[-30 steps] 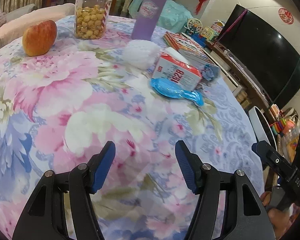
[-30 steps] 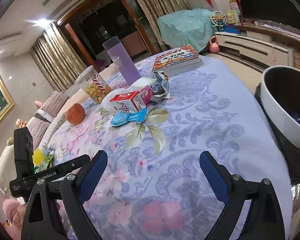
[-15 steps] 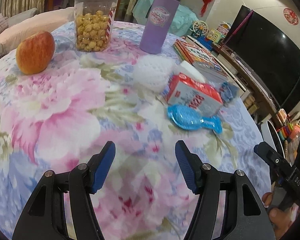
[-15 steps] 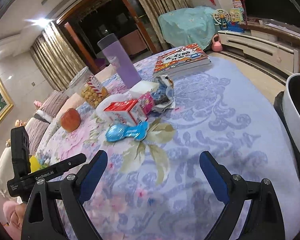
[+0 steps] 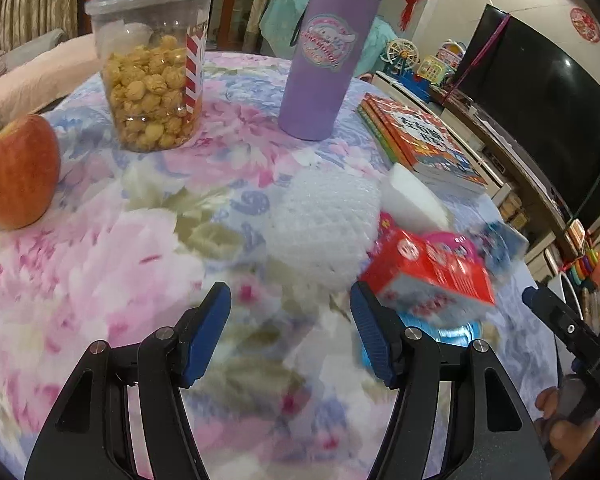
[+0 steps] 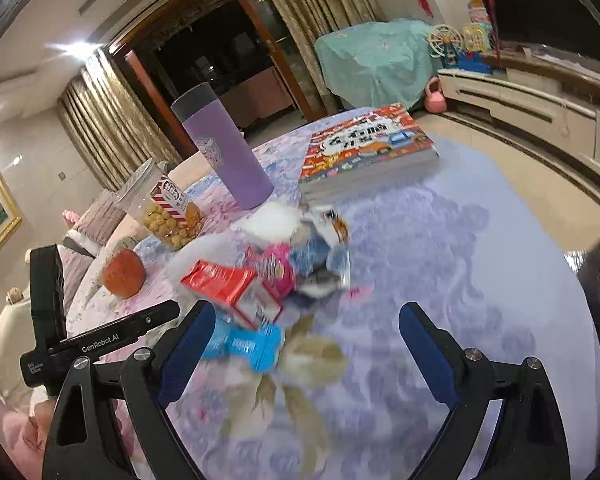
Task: Collect trash
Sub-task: 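Grasp the white foam net with the left gripper while the right gripper grasps the printed snack bag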
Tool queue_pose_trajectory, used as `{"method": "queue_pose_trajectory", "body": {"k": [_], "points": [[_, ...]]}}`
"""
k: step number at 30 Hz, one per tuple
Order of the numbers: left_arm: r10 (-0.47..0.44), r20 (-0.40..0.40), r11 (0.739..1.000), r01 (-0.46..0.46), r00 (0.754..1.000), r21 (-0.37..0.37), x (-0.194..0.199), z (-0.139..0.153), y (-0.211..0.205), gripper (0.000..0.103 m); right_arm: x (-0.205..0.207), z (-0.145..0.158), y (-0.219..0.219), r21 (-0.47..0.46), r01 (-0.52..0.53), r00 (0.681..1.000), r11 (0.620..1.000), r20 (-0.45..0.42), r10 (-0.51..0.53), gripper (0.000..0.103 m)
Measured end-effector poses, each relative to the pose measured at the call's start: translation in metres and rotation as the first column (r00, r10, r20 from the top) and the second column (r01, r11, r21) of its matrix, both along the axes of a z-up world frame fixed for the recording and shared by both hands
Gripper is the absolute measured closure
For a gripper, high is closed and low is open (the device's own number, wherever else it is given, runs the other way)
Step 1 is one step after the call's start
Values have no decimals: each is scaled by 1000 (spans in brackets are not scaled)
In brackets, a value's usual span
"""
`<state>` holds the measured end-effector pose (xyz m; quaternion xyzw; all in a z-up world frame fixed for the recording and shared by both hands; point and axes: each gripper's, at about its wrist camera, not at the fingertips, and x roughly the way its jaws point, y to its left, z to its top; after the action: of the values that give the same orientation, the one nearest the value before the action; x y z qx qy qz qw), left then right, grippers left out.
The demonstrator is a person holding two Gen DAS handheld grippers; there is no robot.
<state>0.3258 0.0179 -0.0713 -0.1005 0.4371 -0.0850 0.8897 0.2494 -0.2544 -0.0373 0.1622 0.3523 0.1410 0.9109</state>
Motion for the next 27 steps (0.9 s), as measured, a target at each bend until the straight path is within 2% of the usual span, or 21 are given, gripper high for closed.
{"method": "queue_pose_trajectory", "body": {"k": [3, 6, 9, 11, 13, 15, 17, 18, 22, 23, 24, 27], "points": [[-17, 4, 998, 17, 1000, -62, 10, -3, 1, 40, 19, -6, -1, 4, 3, 1000, 1000, -16, -3, 9], [-18, 9, 998, 19, 1000, -57, 20, -5, -3, 40, 31, -12, -2, 7, 8, 1000, 1000, -23, -8, 11], [-27, 18, 998, 28, 999, -56, 27, -6, -8, 40, 39, -17, -3, 6, 9, 999, 1000, -35, -9, 21], [-39, 23, 998, 40, 999, -51, 29, -5, -11, 40, 43, -19, -4, 4, 4, 999, 1000, -54, -4, 43], [-48, 24, 997, 49, 999, -54, 29, -3, -13, 40, 43, -22, -3, 6, -8, 998, 1000, -63, 8, 54], [-53, 30, 996, 55, 998, -71, 27, -1, -12, 40, 40, -21, -3, 3, -8, 998, 1000, -54, 8, 56], [-46, 34, 996, 48, 998, -80, 27, 1, -10, 40, 38, -19, -1, -5, -9, 999, 1000, -45, 9, 69], [-43, 34, 996, 45, 999, -79, 27, 2, -10, 40, 38, -20, 0, -13, -11, 999, 1000, -47, 10, 72], [-34, 29, 999, 35, 999, -35, 35, -1, -17, 40, 38, -19, 3, -32, -14, 999, 999, -48, 13, 81], [-35, 25, 999, 35, 999, -12, 37, -3, -20, 45, 37, -18, 3, -33, -13, 999, 999, -45, 12, 82], [-40, 23, 999, 40, 999, -3, 37, -5, -22, 64, 36, -18, 2, -33, -12, 999, 999, -42, 10, 82], [-73, 9, 997, 73, 997, -5, 36, -9, -26, 88, 33, -18, 0, -28, -11, 999, 1000, -43, 10, 84]]}}
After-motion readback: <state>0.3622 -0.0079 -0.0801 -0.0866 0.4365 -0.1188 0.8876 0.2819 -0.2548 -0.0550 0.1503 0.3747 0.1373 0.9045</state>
